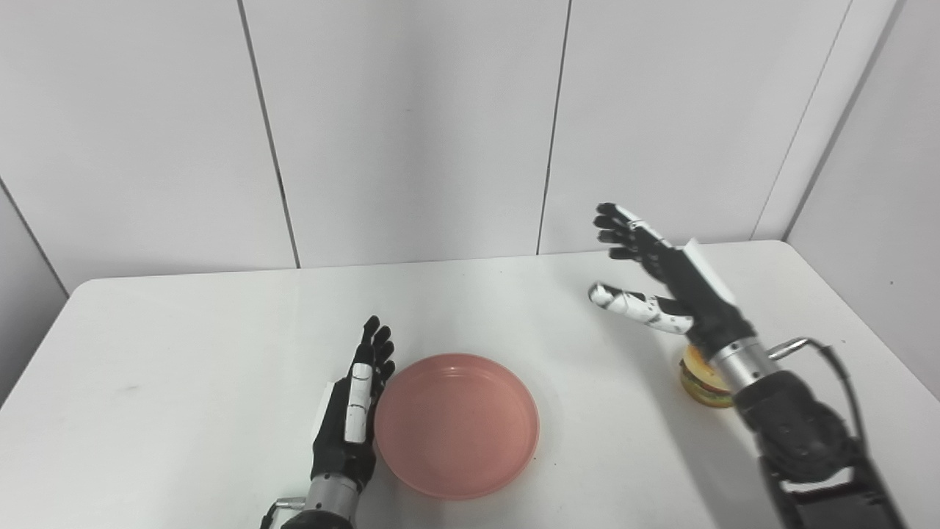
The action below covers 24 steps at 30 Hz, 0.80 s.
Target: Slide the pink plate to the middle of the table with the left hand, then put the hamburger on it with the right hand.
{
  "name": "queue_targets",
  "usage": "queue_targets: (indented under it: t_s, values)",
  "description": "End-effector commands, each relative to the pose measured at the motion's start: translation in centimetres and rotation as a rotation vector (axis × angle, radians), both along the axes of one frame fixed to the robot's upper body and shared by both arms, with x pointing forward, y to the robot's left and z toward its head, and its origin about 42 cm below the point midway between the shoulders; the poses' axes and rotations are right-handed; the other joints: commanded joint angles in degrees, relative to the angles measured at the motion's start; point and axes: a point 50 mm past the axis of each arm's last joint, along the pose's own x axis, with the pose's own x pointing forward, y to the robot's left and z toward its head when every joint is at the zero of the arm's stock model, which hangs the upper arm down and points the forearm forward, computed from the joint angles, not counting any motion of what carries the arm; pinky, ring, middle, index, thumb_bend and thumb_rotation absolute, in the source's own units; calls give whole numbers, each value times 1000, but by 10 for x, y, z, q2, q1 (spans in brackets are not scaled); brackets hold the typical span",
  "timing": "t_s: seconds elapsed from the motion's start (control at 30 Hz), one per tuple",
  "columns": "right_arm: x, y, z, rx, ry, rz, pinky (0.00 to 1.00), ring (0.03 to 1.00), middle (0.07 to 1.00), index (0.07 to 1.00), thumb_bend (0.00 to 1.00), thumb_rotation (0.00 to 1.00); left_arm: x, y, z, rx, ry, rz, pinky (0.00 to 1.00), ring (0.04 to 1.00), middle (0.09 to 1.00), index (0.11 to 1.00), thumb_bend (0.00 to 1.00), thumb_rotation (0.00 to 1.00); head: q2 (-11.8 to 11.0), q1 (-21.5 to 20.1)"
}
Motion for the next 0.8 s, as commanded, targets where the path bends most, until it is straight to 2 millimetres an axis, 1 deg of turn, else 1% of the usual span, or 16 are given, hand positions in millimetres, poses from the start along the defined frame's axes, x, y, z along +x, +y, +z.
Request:
queue_targets:
  t_s: [0.0,0.07,0.1,0.17,0.2,0.23,0.27,0.3,0.37,0.5,0.57,0.63,0.67,0.77]
  values:
    - [-5,-13,20,-114,13,-32,804,863,860,868,758,468,-8,6,-16,32,34,4,1000,1000,1000,1000,742,1000,0,-6]
    - [-9,-23,23,-243,62,-77,737,847,862,862,768,358,-7,7,-16,34,22,7,1000,1000,1000,1000,721,1000,-1,-16]
    - [-10,-28,24,-294,75,-96,705,825,856,854,786,324,-6,8,-16,35,19,7,1000,1000,1000,1000,720,1000,-1,-20]
    - [-11,-34,24,-360,98,-122,686,805,853,847,808,283,-5,10,-17,38,17,7,1000,1000,1000,1000,721,1000,-1,-25]
    - [-10,-40,22,-377,117,-134,686,804,853,846,809,281,-4,11,-17,38,17,5,1000,1000,1000,1000,721,1000,-2,-29]
    - [-10,-43,21,-387,130,-142,709,813,858,846,817,227,-3,12,-17,38,18,3,1000,1000,1000,1000,725,1000,-2,-29]
    - [-7,-52,17,-406,161,-170,717,816,860,846,820,208,-3,13,-17,35,26,2,1000,1000,1000,1000,726,1000,-2,-33]
    - [-5,-61,14,-415,187,-192,734,832,870,849,850,184,-2,14,-17,31,33,3,1000,1000,1000,1000,737,1000,-2,-34]
    - [-2,-74,8,-440,225,-219,743,847,882,854,871,157,-2,16,-17,28,40,-1,1000,1000,1000,1000,741,1000,-2,-39]
    - [3,-90,0,-504,271,-234,748,859,888,861,913,197,-2,18,-16,31,45,-8,1000,1000,1000,1000,743,1000,-2,-42]
    - [6,-97,-6,-552,299,-237,771,889,903,879,953,268,-3,18,-16,30,41,-8,1000,1000,1000,1000,731,1000,-1,-40]
    - [10,-100,-13,-588,331,-243,779,897,907,884,960,283,-3,18,-16,33,36,-11,1000,1000,1000,1000,729,1000,-1,-41]
    - [13,-101,-17,-609,347,-253,820,920,919,896,984,331,-3,18,-15,34,35,-11,1000,1000,1000,1000,730,1000,-1,-41]
    - [17,-103,-26,-633,367,-277,903,943,934,916,1000,377,-3,18,-15,36,33,-14,1000,1000,1000,1000,733,1000,-1,-41]
